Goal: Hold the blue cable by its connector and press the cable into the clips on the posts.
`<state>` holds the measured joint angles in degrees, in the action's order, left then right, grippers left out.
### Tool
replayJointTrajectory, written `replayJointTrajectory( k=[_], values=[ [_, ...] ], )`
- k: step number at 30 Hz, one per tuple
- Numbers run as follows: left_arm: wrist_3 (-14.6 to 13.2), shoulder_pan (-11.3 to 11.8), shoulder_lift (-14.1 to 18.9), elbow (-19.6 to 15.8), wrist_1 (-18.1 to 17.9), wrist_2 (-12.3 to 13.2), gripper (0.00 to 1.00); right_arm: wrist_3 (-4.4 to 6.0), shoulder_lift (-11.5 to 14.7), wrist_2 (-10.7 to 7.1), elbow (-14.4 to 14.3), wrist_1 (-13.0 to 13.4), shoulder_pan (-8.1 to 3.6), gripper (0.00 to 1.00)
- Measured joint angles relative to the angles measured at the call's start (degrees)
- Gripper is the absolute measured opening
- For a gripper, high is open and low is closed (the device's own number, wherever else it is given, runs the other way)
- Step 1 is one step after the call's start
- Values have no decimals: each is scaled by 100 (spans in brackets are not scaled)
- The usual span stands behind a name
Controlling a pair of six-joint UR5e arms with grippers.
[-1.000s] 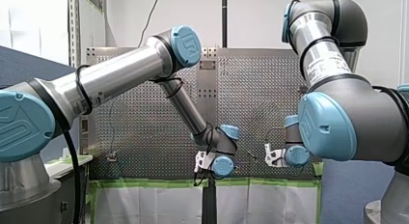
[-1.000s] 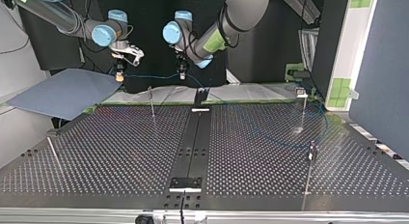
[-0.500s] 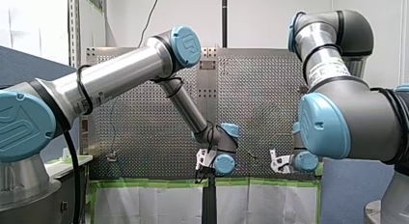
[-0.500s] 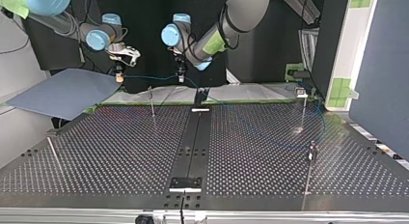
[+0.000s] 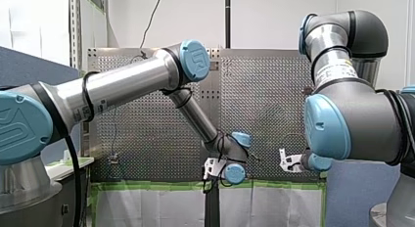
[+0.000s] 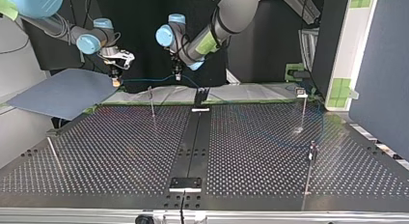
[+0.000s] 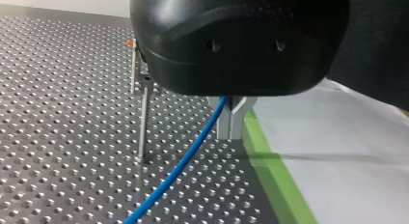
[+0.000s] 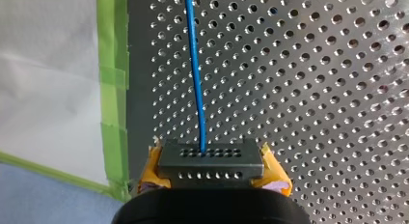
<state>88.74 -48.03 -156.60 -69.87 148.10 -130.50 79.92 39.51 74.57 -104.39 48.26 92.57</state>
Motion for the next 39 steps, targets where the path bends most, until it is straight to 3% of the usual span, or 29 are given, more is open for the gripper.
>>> replayJointTrajectory(
  k=[6, 10, 15, 22, 34, 39],
  values=[
    [30, -4, -12, 248, -3, 14, 2, 79, -1, -372, 107, -30, -127, 0],
    [29, 3, -13, 348, -4, 23, 2, 129, -1, -514, 154, -64, -211, 0],
    [22, 16, -14, 427, 7, 136, 2, 218, -5, -544, 191, -74, -325, 0],
    [12, 58, -21, 440, 33, 270, 2, 251, -5, -540, 234, -103, -433, 0],
    [-2, 157, -31, 526, 52, 446, 2, 266, -8, -525, 272, -98, -441, 0],
    [-20, 225, -180, 706, 146, 495, 2, 264, -7, -522, 311, -100, -427, 0]
  ],
)
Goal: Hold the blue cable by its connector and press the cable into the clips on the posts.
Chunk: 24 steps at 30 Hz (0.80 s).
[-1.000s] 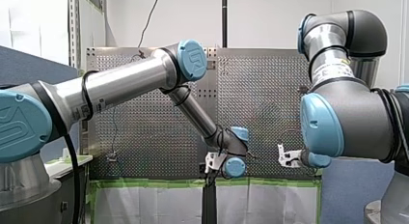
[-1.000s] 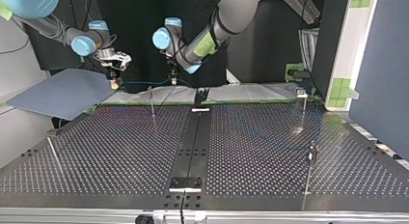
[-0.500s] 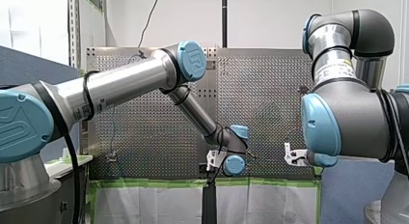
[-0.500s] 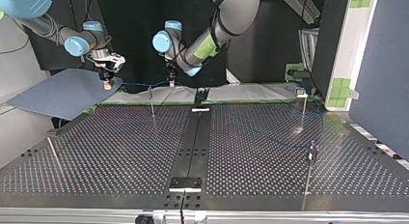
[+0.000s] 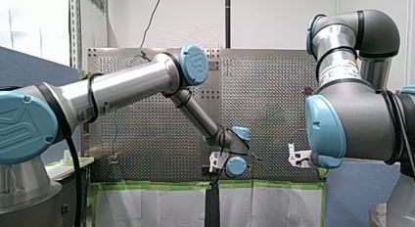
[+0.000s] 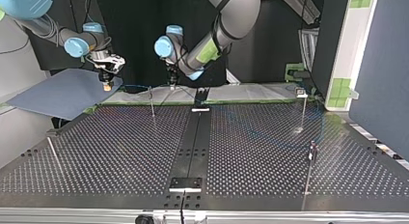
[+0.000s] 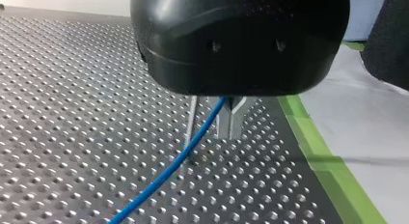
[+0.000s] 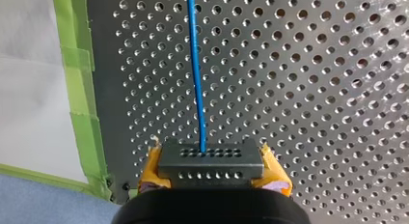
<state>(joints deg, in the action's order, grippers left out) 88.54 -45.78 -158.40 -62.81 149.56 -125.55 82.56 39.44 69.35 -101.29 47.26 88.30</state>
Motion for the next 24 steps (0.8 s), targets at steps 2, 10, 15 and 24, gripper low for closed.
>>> replayJointTrajectory(
  k=[2, 10, 15, 24],
  values=[
    [-6, 16, -87, 87, 77, 4, 2, -4, 0, 0, 5, 2, 1, 0],
    [45, 118, -413, 533, 514, 102, 2, 2, 0, 9, 84, 3, 7, 0],
    [68, 175, -430, 808, 639, 134, 2, 7, 0, 33, 169, -10, 11, 0],
    [79, 221, -432, 1204, 672, 154, 2, 72, -1, 78, 298, -23, 16, 0]
  ],
)
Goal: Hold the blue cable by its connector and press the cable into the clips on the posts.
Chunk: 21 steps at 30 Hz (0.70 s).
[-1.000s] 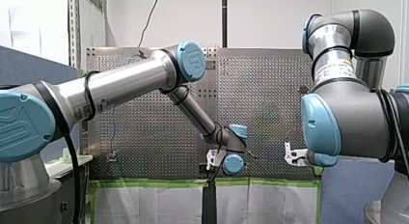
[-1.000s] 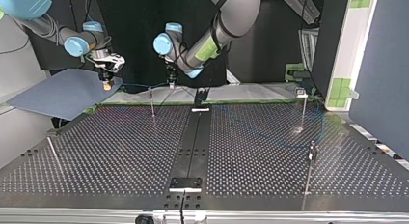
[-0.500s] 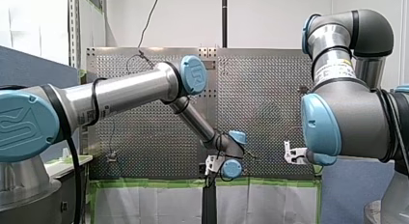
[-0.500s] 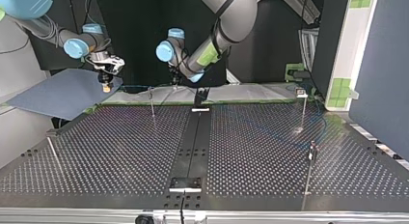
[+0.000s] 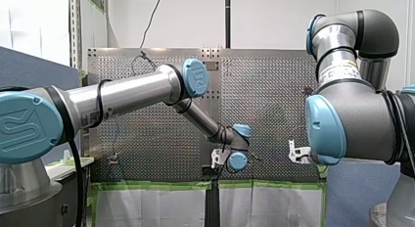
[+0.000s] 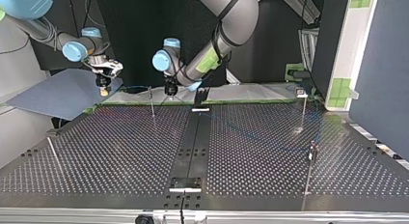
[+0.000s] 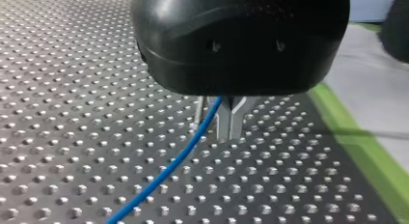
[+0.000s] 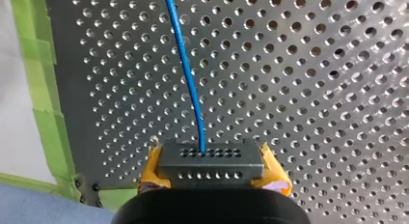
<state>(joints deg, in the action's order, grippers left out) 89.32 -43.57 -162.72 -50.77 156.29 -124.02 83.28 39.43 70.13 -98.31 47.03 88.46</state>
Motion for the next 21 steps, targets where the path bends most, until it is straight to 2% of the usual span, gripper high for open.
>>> replayJointTrajectory(
  k=[5, 14, 21],
  values=[
    [4, 26, -2, 143, 57, 16, 2, 25, -1, 47, 98, -34, 6, 0],
    [17, 79, -7, 225, 86, 216, 2, 96, -33, 95, 271, -52, 33, 0],
    [46, 218, -86, 283, 117, 329, 2, 99, -252, 154, 595, -260, 74, 0]
  ],
)
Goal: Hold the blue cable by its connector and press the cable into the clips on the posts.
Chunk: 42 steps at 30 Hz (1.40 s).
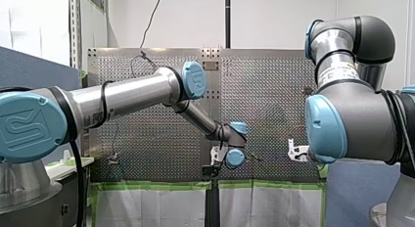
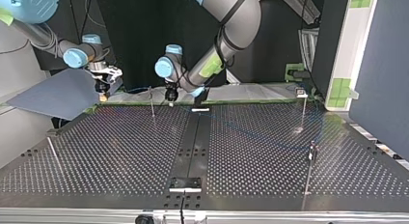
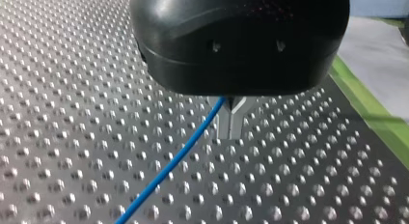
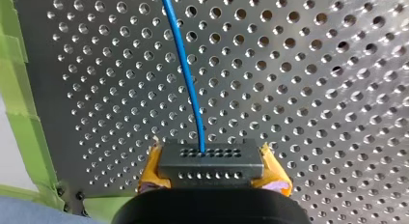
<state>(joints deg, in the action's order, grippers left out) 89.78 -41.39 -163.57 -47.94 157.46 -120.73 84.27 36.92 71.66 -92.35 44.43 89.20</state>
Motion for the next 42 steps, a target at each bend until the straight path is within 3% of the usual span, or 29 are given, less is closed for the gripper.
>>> replayJointTrajectory(
  k=[6, 12, 18, 27, 35, 42],
  values=[
    [54, 143, -131, 22, 195, 55, 2, 100, -121, 30, 331, -169, 5, 0],
    [108, 222, -156, 25, 302, 81, 2, 113, -141, 6, 642, -429, 4, 0],
    [124, 248, -155, 39, 317, 109, 2, 128, -148, -93, 881, -526, -5, 0],
    [249, 259, -153, 155, 298, 232, 2, 129, -219, -156, 1030, -610, 5, 0],
    [403, 398, -158, 301, 284, 322, 2, 22, -426, -147, 1105, -698, 32, 0],
    [442, 490, -160, 322, 287, 355, 2, 58, -464, -152, 1221, -728, 64, 0]
  ],
)
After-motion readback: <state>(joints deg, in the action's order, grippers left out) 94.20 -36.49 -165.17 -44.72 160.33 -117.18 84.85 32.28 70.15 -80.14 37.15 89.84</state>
